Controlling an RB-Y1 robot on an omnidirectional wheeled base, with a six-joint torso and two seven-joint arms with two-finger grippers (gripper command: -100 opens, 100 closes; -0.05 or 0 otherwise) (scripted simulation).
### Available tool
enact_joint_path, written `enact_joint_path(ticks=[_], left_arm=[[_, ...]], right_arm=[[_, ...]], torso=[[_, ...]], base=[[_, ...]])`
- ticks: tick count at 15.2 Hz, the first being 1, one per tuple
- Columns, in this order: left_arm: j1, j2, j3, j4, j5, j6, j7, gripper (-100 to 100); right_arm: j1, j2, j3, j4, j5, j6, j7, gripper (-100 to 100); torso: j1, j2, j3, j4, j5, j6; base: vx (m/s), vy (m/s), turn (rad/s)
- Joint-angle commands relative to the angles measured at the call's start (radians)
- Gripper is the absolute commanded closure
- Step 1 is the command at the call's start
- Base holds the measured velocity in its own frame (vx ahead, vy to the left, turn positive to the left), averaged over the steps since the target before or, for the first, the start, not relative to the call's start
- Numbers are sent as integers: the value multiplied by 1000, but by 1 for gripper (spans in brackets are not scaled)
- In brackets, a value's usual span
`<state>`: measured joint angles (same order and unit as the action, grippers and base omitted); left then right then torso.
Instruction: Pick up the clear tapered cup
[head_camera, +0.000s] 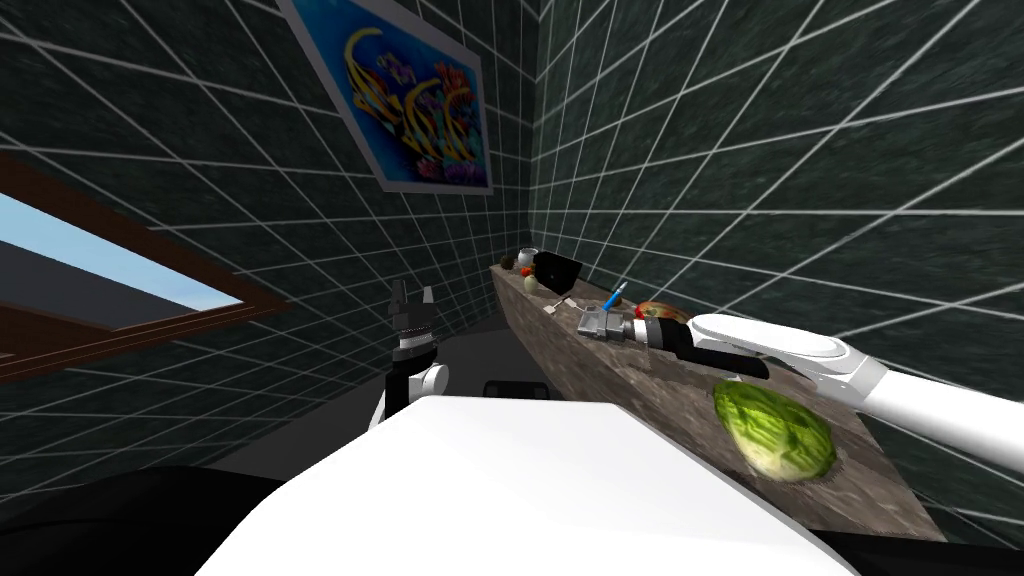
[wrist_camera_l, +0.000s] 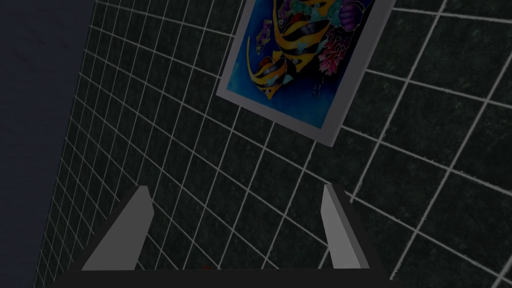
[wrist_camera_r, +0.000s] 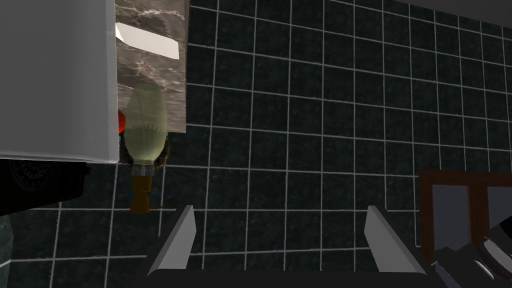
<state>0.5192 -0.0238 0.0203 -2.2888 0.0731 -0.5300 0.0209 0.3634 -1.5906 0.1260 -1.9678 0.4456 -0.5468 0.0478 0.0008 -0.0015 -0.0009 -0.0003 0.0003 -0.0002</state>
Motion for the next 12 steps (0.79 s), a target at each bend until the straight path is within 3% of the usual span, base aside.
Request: enact_joint_path(ticks=[1, 2, 12], left_arm=[[0, 0, 0, 0, 0, 0, 0, 0], [0, 0, 0, 0, 0, 0, 0, 0], [0, 0, 0, 0, 0, 0, 0, 0]], right_arm=[[-1, -43, 0, 4, 9, -4, 0, -100], [-5, -70, 7, 14, 40, -11, 2, -100], [-10, -281, 28, 40, 127, -30, 6, -100]], torso=[[0, 0, 0, 0, 0, 0], [0, 0, 0, 0, 0, 0], [0, 0, 0, 0, 0, 0]], base=[[16, 4, 29], [18, 6, 48], [17, 1, 45]])
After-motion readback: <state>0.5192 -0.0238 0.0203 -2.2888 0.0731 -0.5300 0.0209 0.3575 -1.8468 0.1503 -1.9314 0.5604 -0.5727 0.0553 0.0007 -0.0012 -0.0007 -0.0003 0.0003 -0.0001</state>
